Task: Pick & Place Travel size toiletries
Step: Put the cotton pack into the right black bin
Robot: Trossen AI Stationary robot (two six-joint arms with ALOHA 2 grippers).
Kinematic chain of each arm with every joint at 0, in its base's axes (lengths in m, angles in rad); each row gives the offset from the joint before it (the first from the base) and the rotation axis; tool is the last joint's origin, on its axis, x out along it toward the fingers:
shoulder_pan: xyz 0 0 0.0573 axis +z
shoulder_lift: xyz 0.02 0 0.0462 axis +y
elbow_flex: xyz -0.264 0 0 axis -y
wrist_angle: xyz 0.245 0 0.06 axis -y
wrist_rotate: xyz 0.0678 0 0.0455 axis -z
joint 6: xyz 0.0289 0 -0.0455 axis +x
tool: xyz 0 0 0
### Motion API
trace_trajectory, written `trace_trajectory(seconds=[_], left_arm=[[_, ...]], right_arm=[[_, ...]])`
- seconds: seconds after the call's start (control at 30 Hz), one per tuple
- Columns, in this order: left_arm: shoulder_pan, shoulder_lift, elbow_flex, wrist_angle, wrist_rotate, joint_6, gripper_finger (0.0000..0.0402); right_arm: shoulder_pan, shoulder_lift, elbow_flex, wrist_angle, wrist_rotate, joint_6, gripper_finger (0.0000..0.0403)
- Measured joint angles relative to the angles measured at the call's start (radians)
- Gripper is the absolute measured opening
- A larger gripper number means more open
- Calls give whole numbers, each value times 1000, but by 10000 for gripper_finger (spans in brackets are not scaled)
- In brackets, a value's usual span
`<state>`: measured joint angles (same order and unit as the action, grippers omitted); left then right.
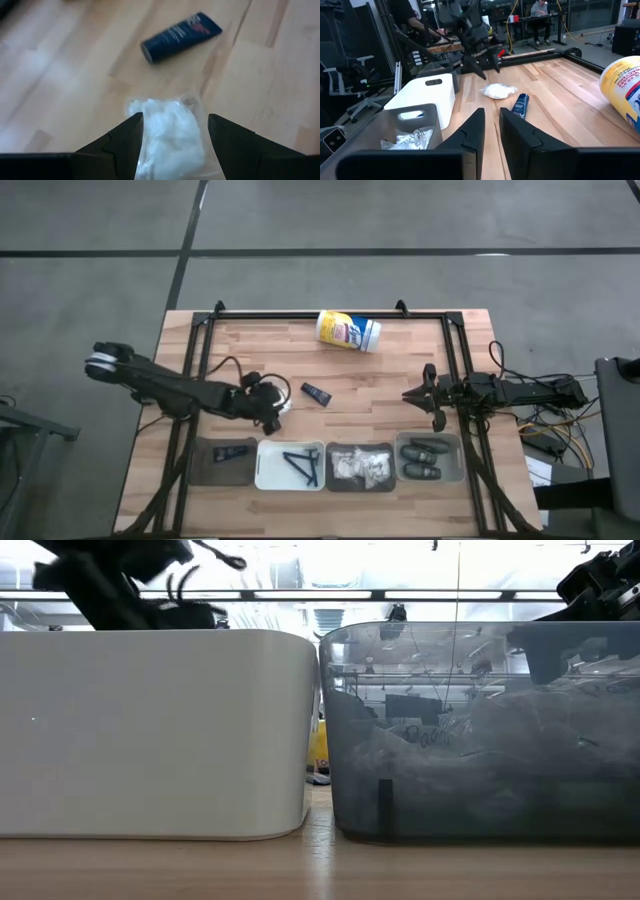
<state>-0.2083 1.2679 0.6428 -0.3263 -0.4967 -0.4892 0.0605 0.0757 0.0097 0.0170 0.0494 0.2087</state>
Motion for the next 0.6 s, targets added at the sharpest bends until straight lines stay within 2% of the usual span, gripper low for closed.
trace_trajectory(seconds=[0.2, 0.4, 0.6], left_arm=[[52, 103, 1, 46, 110, 25, 227], [77, 161, 1, 46, 116, 26, 227], [84, 176, 2, 46, 114, 25, 227]], right_arm=[[0, 0, 0, 0, 0, 0, 44], [0, 0, 0, 0, 0, 0, 38], [0, 0, 0, 0, 0, 0, 51]])
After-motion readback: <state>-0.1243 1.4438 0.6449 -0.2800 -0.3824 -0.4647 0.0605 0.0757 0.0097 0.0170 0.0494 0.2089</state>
